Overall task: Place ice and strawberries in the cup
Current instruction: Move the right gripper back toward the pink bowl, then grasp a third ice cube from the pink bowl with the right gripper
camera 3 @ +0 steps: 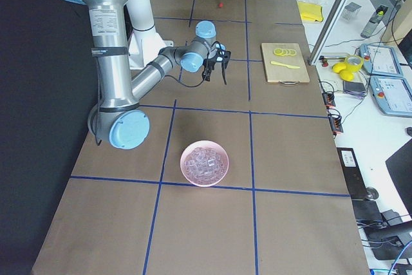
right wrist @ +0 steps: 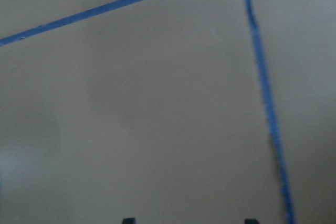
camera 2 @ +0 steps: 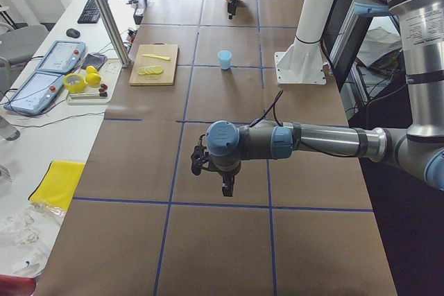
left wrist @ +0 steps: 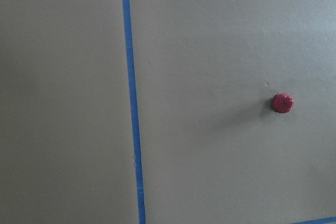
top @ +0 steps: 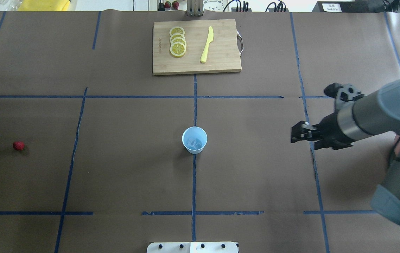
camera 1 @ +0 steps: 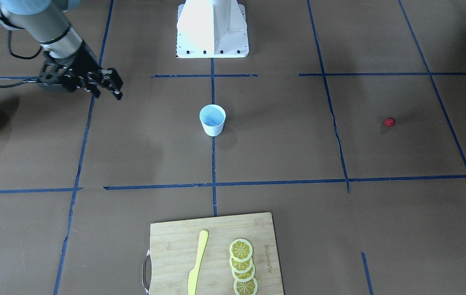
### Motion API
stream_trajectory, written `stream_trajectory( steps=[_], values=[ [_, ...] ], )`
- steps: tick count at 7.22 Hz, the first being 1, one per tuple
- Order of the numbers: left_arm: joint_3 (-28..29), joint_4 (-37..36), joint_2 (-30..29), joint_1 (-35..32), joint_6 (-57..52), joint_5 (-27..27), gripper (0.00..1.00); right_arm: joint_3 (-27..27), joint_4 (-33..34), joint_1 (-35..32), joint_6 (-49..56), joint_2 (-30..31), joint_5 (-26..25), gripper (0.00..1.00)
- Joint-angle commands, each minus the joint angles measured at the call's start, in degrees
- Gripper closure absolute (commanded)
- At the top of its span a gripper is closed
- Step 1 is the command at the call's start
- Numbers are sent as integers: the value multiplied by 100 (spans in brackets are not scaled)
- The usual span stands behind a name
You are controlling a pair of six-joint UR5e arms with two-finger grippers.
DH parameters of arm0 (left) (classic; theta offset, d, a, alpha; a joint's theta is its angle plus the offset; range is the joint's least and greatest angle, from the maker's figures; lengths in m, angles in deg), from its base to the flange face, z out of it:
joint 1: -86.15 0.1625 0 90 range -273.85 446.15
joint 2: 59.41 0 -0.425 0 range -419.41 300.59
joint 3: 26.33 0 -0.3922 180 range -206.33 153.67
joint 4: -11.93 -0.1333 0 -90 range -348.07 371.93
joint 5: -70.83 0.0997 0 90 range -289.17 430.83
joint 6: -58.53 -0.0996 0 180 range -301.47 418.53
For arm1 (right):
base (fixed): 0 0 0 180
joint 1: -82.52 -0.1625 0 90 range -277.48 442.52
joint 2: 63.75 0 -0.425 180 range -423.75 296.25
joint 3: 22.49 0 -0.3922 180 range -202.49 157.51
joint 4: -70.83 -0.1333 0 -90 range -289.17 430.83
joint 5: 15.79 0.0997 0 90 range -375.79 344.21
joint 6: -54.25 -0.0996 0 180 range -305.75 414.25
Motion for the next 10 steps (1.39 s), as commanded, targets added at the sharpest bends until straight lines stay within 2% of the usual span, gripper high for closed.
stream_trajectory(
  steps=[1,3,4,5,8,10],
  values=[
    [-5,0,13,0,0,0,0,109,-16,-1210,2838,1386,500,13],
    [-32,0,13,0,0,0,0,-65,-7,-1906,4707,2091,641,13],
    [-32,0,13,0,0,0,0,-450,-25,-2214,5776,2208,641,13],
    [-49,0,22,0,0,0,0,-775,-181,-2365,6396,2200,633,12],
    [-75,79,110,0,0,-35,0,-1716,-1191,-2357,6429,1842,624,12],
    [-67,123,171,0,0,-79,0,-1876,-1203,-2357,6463,1735,598,13]
  ],
)
